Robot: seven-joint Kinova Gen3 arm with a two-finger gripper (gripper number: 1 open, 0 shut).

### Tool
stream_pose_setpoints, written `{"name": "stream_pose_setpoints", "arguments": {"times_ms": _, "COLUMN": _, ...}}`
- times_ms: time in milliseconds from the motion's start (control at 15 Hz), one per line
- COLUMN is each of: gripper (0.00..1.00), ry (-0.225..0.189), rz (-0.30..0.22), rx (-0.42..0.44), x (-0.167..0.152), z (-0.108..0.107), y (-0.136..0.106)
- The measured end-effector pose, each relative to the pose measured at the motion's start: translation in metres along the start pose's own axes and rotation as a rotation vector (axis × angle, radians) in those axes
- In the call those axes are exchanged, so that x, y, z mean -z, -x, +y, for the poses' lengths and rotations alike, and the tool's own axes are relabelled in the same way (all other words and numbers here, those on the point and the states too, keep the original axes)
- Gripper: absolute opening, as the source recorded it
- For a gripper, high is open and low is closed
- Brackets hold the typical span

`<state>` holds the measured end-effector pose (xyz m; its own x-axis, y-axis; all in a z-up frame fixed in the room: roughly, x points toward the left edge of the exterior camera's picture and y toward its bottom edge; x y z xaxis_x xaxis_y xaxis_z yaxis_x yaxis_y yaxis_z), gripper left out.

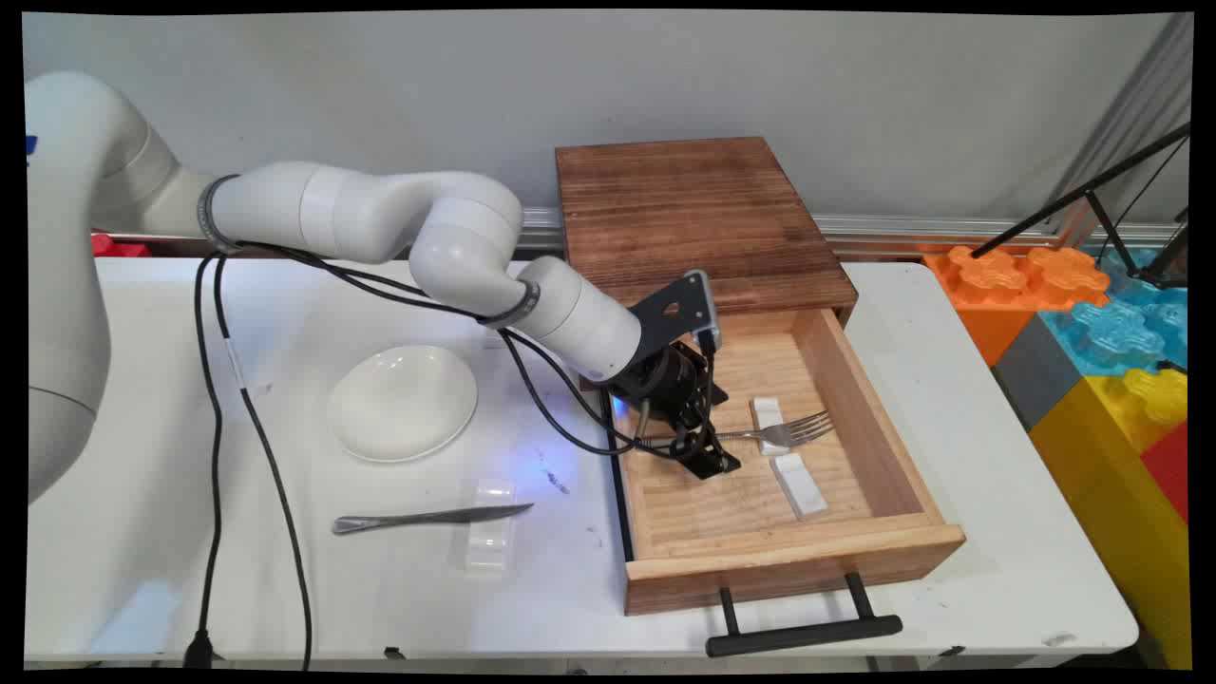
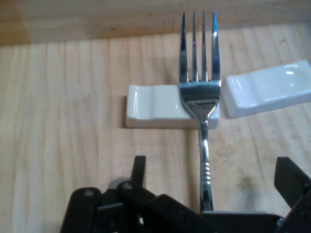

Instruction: Pick up the knife from the right of the white plate

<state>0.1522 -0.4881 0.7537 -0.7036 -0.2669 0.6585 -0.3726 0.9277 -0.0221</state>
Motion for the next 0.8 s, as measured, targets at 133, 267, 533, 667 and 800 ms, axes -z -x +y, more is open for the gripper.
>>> {"name": "stream_pose_setpoints", "arguments": {"times_ms": 133, "gripper": 1.00, "ry": 0.000, "rz": -0.002, "rx": 0.014, "x": 0.007, "z": 0.000, "y": -0.006}}
{"name": "stream_pose_setpoints", "arguments": {"times_ms": 267, "gripper": 1.00, "ry": 0.000, "rz": -0.006, "rx": 0.031, "x": 0.014, "z": -0.001, "y": -0.014}}
{"name": "stream_pose_setpoints", "arguments": {"times_ms": 533, "gripper": 1.00, "ry": 0.007, "rz": -0.021, "rx": 0.058, "x": 0.033, "z": 0.000, "y": -0.031}}
{"name": "stream_pose_setpoints", "arguments": {"times_ms": 667, "gripper": 1.00, "ry": 0.013, "rz": -0.029, "rx": 0.063, "x": 0.043, "z": 0.002, "y": -0.039}}
{"name": "stream_pose_setpoints", "arguments": {"times_ms": 800, "gripper": 1.00, "ry": 0.017, "rz": -0.039, "rx": 0.069, "x": 0.054, "z": 0.004, "y": -0.046}}
